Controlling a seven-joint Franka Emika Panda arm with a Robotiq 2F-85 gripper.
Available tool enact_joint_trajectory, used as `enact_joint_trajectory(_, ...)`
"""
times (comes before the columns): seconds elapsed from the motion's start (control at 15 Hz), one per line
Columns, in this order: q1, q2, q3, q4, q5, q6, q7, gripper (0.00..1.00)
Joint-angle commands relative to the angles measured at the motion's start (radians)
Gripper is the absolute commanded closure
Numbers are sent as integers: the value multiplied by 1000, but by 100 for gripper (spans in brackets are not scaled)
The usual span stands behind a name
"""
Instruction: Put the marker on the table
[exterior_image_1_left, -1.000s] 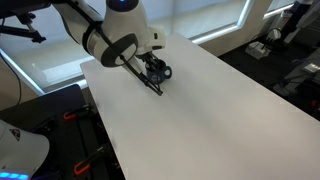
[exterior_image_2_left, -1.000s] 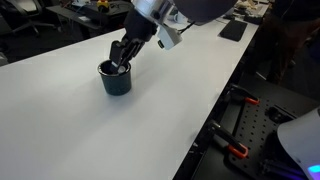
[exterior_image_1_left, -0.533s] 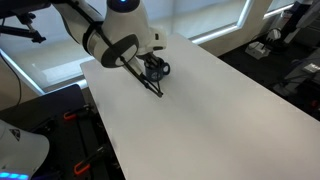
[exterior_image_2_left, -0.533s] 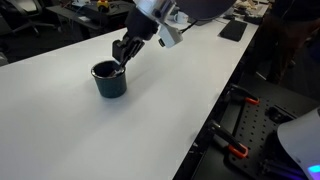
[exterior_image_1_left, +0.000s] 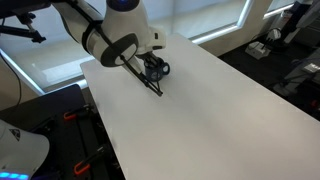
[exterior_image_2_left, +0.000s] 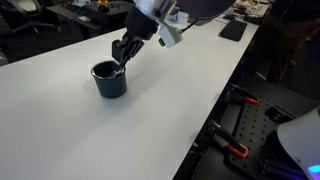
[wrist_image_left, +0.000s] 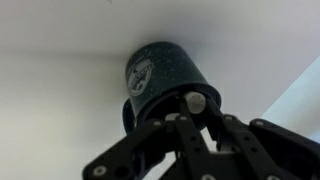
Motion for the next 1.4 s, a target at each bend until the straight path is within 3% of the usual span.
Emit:
enact_joint_trajectory(0.0,-37,-45,65,-19,0,-56,15,95)
enact_joint_trajectory(0.6,-150,-164,238,-21,29,-211,46,95)
enact_joint_trajectory(1.33,-398,-403,614,11,17,-412,145,95)
